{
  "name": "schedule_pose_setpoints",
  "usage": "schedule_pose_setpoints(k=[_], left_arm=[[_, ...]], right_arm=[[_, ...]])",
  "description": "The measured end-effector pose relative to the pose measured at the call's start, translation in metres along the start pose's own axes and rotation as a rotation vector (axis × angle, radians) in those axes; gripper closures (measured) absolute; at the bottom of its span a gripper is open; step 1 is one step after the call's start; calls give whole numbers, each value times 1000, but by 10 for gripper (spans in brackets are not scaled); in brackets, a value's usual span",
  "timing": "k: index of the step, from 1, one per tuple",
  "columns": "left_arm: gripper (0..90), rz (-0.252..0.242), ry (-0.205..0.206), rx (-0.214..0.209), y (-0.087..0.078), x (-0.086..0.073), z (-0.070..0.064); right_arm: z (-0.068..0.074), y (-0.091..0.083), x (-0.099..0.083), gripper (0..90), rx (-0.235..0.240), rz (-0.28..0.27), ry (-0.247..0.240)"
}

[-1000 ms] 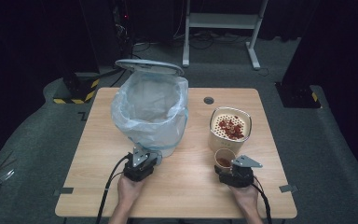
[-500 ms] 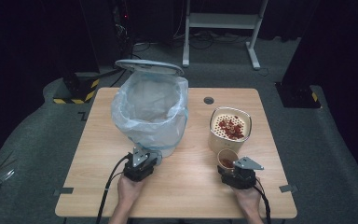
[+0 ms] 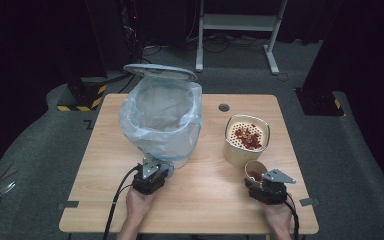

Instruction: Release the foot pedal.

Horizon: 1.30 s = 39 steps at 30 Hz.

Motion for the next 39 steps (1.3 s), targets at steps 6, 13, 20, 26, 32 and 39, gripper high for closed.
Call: schedule_pose_setpoints(k=[6, 13, 20, 26, 32, 39], left_arm=[[609, 4, 6, 2, 0, 0, 0], [609, 0, -1, 0, 0, 0, 0], [609, 1, -5, -7, 0, 0, -1], [609, 1, -4, -7, 0, 0, -1], [609, 1, -6, -8, 0, 0, -1], [609, 2, -6, -9, 0, 0, -1]], right_arm=[[-14, -9, 0, 339, -57, 7, -9], [-42, -22, 1, 352, -110, 30, 10], [-62, -32, 7, 353, -143, 54, -8], [-76, -37, 13, 353, -159, 66, -11], [-85, -41, 25, 353, -191, 101, -68], [-94, -44, 39, 354, -216, 133, -106]])
Point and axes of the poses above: each handheld gripper's, and its own axes: y roughly forward along the jaws, x roughly out of its top, z roughly to its left, the point moved 8 cm from there along y, roughly forward along the jaws, and after that the axes turned 13 degrees about -y, right-handed, at the moved point
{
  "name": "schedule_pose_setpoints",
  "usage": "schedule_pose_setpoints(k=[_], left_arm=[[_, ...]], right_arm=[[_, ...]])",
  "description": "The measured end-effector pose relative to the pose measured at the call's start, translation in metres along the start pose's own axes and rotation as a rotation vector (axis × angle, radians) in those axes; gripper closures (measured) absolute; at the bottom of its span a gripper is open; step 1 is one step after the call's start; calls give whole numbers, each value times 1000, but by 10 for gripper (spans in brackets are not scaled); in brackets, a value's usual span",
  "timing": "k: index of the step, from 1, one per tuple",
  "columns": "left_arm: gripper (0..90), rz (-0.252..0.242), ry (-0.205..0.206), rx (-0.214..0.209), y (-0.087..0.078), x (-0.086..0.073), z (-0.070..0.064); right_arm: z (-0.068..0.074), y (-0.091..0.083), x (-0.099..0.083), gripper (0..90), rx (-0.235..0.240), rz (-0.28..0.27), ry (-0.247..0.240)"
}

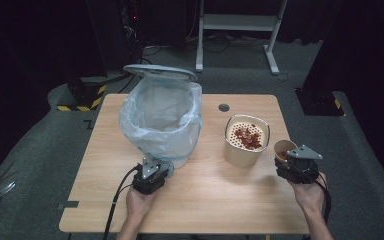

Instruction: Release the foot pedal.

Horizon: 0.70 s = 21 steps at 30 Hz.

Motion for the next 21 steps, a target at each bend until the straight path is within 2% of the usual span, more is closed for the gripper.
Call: schedule_pose_setpoints(k=[9, 21], left_arm=[[609, -1, 0, 0, 0, 0, 0], [609, -1, 1, 0, 0, 0, 0]], right_arm=[[-10, -1, 22, 353, -38, 31, -82], [-26, -2, 42, 354, -93, 71, -161]])
Point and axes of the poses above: each handheld gripper's, and its own axes: y roughly forward along the jaws, x roughly out of its top, z roughly to its left, the point moved 8 cm from there along y, roughly forward along the jaws, and after that the axes turned 13 degrees about -y, right-handed, at the moved point
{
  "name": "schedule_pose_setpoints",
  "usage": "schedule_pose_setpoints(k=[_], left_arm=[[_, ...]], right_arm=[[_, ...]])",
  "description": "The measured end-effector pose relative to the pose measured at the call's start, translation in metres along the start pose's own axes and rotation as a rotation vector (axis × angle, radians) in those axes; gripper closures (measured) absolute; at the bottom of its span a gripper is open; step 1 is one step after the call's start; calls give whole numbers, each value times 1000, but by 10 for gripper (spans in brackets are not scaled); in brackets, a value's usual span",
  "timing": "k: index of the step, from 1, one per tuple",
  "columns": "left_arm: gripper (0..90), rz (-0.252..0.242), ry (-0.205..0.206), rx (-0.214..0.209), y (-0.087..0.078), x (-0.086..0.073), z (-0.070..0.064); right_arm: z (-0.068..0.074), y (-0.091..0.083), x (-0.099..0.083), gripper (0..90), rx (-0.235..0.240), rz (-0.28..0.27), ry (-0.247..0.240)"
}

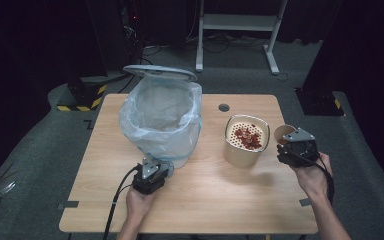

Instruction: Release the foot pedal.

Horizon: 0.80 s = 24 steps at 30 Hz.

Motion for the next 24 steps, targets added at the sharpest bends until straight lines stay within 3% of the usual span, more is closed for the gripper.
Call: schedule_pose_setpoints(k=[4, 12, 24], left_arm=[[609, 0, 0, 0, 0, 0, 0], [609, -1, 0, 0, 0, 0, 0], [608, 1, 3, 1, 0, 0, 0]], right_arm=[[-4, 2, 8, 355, -29, 32, -59], [-7, 6, 17, 357, -48, 54, -97], [-7, 8, 29, 359, -98, 96, -218]])
Point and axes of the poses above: each handheld gripper's, and its own axes: y roughly forward along the jaws, x roughly out of its top, z roughly to its left, the point moved 8 cm from there along y, roughly forward along the jaws, and after that the axes turned 13 degrees about -y, right-handed, at the moved point
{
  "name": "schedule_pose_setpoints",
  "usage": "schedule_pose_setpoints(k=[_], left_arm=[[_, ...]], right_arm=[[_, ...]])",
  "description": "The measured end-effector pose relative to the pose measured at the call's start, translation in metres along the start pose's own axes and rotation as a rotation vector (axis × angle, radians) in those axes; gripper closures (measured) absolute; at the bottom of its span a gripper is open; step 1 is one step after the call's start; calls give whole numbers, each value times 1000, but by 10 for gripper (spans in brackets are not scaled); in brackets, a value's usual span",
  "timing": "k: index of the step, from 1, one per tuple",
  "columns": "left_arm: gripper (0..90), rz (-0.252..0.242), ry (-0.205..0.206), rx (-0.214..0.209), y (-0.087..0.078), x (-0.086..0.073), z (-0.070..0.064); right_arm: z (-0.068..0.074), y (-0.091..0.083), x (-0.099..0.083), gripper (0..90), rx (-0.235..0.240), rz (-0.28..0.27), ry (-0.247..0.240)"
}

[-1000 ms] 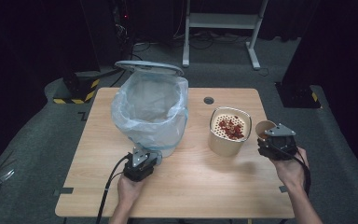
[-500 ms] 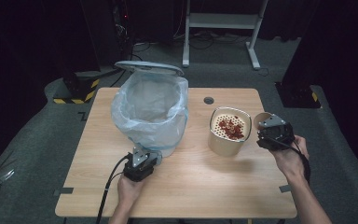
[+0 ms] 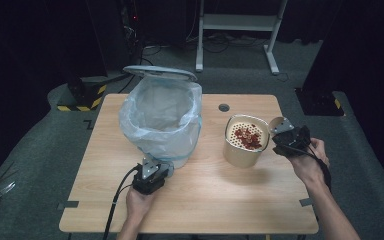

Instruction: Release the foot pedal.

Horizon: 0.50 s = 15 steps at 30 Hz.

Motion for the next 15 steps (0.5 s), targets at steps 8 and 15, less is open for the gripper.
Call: schedule_pose_setpoints(k=[8, 15], left_arm=[[608, -1, 0, 0, 0, 0, 0], [609, 0, -1, 0, 0, 0, 0]], right_arm=[[3, -1, 6, 361, -37, 22, -77], [3, 0, 12, 362, -77, 53, -159]])
Point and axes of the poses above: each handheld gripper's, and its own axes: y roughly forward along the jaws, x roughly out of its top, z roughly to its left, the point moved 8 cm from there along y, roughly forward along the jaws, and after that the axes turned 13 degrees about -y, right-handed, at the moved point
